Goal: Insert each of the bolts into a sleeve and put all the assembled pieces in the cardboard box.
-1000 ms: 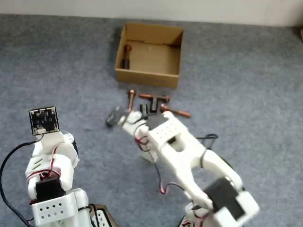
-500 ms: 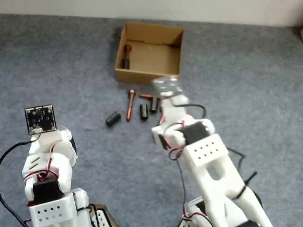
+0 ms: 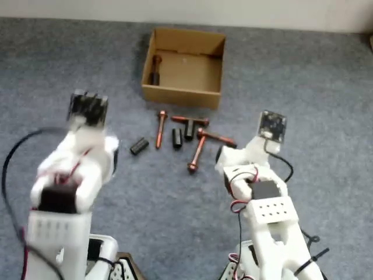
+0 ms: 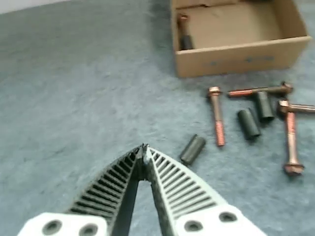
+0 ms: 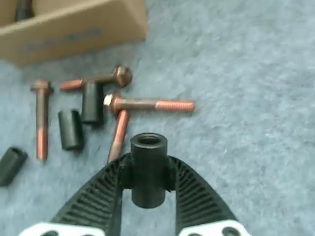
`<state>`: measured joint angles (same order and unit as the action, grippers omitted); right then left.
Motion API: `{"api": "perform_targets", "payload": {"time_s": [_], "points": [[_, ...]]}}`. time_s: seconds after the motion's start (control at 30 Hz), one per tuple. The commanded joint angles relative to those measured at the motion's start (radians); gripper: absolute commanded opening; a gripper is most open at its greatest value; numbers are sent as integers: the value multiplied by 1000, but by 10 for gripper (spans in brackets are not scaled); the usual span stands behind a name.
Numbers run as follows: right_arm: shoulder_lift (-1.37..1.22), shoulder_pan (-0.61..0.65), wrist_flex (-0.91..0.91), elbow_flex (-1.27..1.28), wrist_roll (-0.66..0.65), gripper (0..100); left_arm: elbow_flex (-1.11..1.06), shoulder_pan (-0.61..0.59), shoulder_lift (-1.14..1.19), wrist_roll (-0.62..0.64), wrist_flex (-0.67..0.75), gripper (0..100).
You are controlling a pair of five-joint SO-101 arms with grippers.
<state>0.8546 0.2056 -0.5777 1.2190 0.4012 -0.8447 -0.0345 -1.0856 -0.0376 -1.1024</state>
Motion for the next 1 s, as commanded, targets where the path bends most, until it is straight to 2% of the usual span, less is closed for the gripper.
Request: {"api": "perform_targets", "payload": {"time_s": [0.0, 0.13, 0.33, 0.67, 0.97], "points": [[42, -39, 45, 1, 14, 5, 252, 90, 363, -6, -3, 8], [42, -50, 45, 1, 14, 5, 417, 120, 639, -6, -3, 17], [44, -50, 45, 1, 14, 5, 604, 150, 986, -3, -3, 158], [45, -50, 45, 2, 9, 5, 928, 151, 1452, -3, -3, 163], [48, -50, 45, 5, 9, 5, 1129, 223, 1662, -5, -61, 161]]}}
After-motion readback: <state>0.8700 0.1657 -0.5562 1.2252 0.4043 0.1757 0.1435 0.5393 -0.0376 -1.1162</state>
